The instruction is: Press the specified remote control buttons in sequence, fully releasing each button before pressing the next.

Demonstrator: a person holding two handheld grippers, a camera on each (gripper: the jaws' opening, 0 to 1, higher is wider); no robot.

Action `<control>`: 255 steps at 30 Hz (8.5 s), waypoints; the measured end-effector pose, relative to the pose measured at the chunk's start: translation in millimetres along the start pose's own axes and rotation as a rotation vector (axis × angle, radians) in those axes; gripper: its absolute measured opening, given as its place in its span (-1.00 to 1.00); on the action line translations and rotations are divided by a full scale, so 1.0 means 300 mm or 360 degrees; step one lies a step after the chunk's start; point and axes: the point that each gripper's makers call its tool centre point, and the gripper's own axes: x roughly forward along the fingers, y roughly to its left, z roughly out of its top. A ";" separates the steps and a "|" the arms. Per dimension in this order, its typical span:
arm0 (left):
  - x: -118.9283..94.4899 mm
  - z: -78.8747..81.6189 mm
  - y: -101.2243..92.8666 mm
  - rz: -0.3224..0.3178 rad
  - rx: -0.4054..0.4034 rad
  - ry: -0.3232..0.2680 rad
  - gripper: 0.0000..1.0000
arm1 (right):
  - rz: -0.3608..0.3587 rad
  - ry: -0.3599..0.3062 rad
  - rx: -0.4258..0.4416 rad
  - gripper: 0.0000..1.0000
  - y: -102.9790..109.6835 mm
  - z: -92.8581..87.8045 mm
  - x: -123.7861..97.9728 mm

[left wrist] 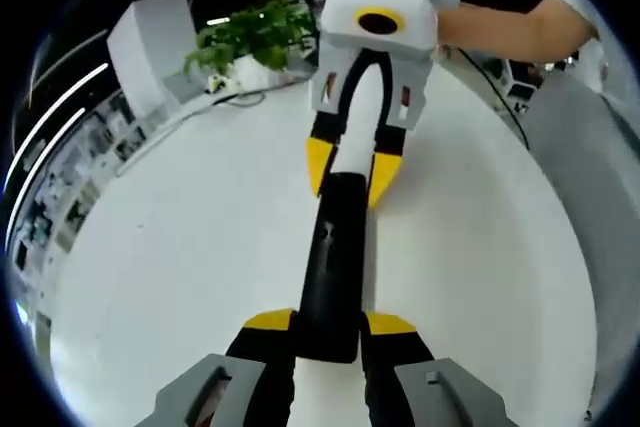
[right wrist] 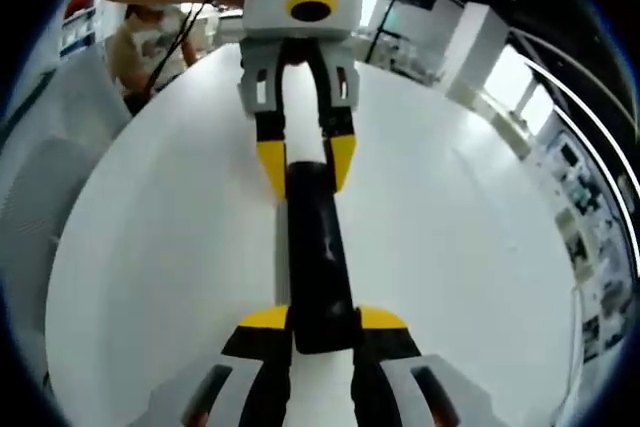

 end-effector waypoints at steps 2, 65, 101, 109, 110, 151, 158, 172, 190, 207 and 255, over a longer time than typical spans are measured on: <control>0.005 -0.003 0.028 0.0001 0.0012 0.0010 -0.52 | -0.0004 -0.0001 -0.0001 -0.63 -0.021 0.000 0.006; 0.058 -0.042 0.201 -0.0159 -0.0123 0.0051 -0.50 | 0.0117 -0.0096 0.0175 -0.59 -0.173 -0.014 0.079; 0.062 -0.039 0.204 -0.0175 -0.0196 -0.0067 -0.26 | 0.0185 -0.0122 0.0293 -0.52 -0.179 -0.022 0.086; 0.051 -0.031 0.197 -0.0173 -0.0221 -0.0095 -0.06 | 0.0189 -0.0127 0.0314 -0.49 -0.176 -0.021 0.086; 0.051 -0.031 0.191 -0.0179 -0.0218 -0.0092 -0.04 | 0.0190 -0.0124 0.0308 -0.47 -0.172 -0.021 0.085; -0.180 0.026 0.250 0.0908 -0.0902 -0.0658 0.52 | -0.0765 -0.0675 0.1150 0.23 -0.248 0.041 -0.126; -0.212 -0.010 0.211 0.1049 -0.0926 -0.0599 0.63 | -0.0767 -0.0637 0.1272 0.27 -0.180 0.008 -0.123; -0.258 -0.062 0.052 0.1130 -0.0974 -0.0482 0.76 | -0.0883 -0.0603 0.1303 0.22 -0.066 -0.018 -0.221; -0.348 -0.106 -0.105 0.1171 -0.1016 -0.0411 0.74 | -0.0879 -0.0540 0.1318 0.15 0.087 -0.027 -0.320; -0.450 -0.029 -0.238 0.1209 -0.1057 -0.0407 0.75 | -0.0816 -0.0605 0.1306 0.13 0.252 0.051 -0.433; -0.416 0.092 -0.501 0.0793 -0.1189 -0.0633 0.77 | -0.0542 -0.0662 0.1244 0.20 0.526 0.152 -0.431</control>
